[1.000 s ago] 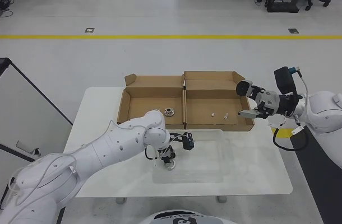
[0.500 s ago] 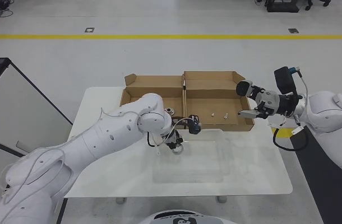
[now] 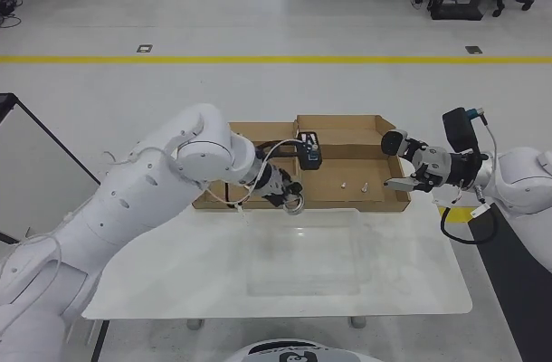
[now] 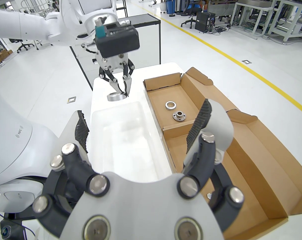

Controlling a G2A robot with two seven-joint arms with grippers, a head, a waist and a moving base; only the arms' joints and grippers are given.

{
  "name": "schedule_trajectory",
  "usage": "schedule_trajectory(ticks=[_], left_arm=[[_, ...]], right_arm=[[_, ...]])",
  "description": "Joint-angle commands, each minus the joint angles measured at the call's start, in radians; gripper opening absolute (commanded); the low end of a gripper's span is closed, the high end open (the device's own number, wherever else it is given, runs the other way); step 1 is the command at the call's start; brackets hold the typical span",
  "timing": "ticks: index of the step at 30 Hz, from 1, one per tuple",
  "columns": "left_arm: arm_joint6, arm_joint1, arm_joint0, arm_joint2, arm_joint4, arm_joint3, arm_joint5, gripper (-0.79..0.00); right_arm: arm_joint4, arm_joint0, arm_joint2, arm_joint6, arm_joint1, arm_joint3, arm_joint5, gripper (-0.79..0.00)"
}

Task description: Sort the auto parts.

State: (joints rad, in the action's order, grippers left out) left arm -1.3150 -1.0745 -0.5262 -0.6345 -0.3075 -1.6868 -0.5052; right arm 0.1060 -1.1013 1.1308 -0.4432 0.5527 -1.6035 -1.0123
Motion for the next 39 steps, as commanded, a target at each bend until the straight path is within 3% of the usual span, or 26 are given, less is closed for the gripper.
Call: schedule_trajectory(ticks=[1,15,22,30,39], left_arm=[[0.004,0.018,-0.008,-0.033,0.001,-0.014,-0.004,-0.785],[0.038,0.183,-0.164,-0.274,0.06,-0.134,-0.038,-0.785],[0.064,0.259,-0.268,-0.43,0.261,-0.162,-0.064,-0.785],[0.072,0.299,-0.376,-0.576,0.638,-0.173,-0.071,-0.785],[0.082,0.315,-0.492,-0.708,1.1,-0.151,-0.081,-0.785]], right_arm=[[0.0,0.0,0.0,0.0,0.0,0.0,0.0,0.0],[0.0,0.0,0.0,0.0,0.0,0.0,0.0,0.0],[0.0,0.0,0.0,0.0,0.0,0.0,0.0,0.0],[0.0,0.0,0.0,0.0,0.0,0.0,0.0,0.0],[0.0,0.0,0.0,0.0,0.0,0.0,0.0,0.0]])
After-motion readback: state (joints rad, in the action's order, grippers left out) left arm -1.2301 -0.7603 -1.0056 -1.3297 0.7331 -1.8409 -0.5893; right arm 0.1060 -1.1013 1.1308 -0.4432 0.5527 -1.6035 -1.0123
